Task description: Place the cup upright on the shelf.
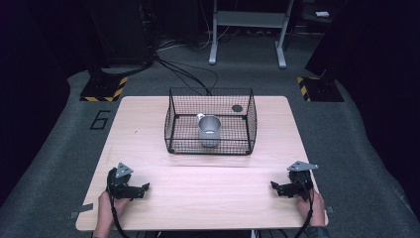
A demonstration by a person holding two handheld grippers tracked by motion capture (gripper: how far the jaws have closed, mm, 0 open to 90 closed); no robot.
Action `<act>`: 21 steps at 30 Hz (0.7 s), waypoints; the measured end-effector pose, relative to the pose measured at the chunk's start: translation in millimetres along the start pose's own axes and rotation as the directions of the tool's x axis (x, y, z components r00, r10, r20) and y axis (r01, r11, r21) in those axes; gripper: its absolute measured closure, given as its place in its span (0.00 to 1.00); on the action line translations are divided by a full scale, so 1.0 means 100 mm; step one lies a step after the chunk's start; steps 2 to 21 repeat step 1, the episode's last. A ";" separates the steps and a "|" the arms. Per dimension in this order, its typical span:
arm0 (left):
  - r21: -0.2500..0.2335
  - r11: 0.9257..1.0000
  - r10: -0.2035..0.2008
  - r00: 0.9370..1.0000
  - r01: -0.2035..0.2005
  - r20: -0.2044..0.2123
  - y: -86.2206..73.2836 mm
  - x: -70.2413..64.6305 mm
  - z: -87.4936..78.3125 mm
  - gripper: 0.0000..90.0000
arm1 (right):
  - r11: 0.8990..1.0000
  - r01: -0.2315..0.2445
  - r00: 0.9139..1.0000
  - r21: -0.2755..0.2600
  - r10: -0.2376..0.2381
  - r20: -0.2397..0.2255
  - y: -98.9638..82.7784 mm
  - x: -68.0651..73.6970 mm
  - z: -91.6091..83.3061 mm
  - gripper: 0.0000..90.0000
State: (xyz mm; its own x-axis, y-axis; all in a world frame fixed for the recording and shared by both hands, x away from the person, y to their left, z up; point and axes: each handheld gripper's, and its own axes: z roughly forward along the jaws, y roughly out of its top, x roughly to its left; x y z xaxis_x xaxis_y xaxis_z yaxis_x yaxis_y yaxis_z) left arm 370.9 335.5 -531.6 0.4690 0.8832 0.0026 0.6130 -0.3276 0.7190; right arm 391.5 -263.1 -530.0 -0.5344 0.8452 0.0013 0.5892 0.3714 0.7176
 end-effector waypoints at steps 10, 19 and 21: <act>0.000 1.000 0.000 1.000 0.000 0.000 0.00 0.00 0.00 0.00 | 1.000 -0.001 1.000 0.000 0.001 0.001 0.00 0.00 0.00 0.00; 0.000 1.000 0.000 1.000 0.000 0.000 0.00 0.00 0.00 0.00 | 1.000 -0.001 1.000 0.000 0.001 0.001 0.00 0.00 0.00 0.00; 0.000 1.000 0.000 1.000 0.000 0.000 0.00 0.00 0.00 0.00 | 1.000 -0.001 1.000 0.000 0.001 0.001 0.00 0.00 0.00 0.00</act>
